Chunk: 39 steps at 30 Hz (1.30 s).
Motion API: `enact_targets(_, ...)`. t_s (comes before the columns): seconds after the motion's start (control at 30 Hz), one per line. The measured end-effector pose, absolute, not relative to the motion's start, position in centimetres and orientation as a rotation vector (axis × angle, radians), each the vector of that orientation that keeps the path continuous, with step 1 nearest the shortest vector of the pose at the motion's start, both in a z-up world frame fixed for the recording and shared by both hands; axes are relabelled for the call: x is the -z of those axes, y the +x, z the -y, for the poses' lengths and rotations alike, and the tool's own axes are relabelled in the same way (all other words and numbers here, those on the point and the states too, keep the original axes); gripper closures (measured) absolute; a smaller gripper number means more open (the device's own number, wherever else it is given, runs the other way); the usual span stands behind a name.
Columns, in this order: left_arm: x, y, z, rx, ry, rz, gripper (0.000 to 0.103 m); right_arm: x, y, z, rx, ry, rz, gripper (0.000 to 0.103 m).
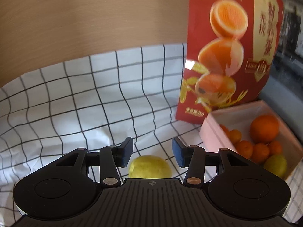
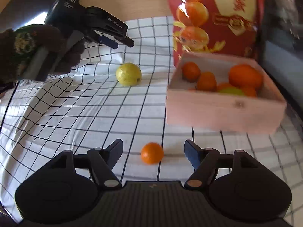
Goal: Organize fruits
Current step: 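Grasp the green pear on the cloth with the left gripper, then lift the green pear with the left gripper and carry it toward the box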
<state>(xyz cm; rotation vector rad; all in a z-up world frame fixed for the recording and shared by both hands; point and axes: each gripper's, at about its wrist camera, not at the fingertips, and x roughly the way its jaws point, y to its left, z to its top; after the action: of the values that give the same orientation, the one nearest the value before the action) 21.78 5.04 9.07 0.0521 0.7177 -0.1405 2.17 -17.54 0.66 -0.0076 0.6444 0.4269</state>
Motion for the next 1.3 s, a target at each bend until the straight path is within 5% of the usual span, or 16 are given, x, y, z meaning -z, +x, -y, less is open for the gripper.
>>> enact_targets(0.33, -5.1, 20.9, -2.1, 0.113, 0.316, -0.707, 0.05, 1.8, 1.6, 17.1, -0.394, 0.009, -0.628, 0.019)
enact_targets(0.63, -4.8, 21.1, -2.7, 0.114, 0.239, -0.722, 0.047, 1.9, 1.8, 16.7, -0.416, -0.004, -0.626, 0.012)
enact_targets(0.9, -4.1, 22.7, -3.8, 0.122, 0.125, -0.82, 0.032, 1.9, 1.7, 16.6, -0.431, -0.005, -0.629, 0.008)
enact_targets(1.3, -4.6, 20.1, -5.4, 0.162, 0.071, -0.816, 0.038, 1.9, 1.9, 16.6, -0.445, 0.003, -0.633, 0.004)
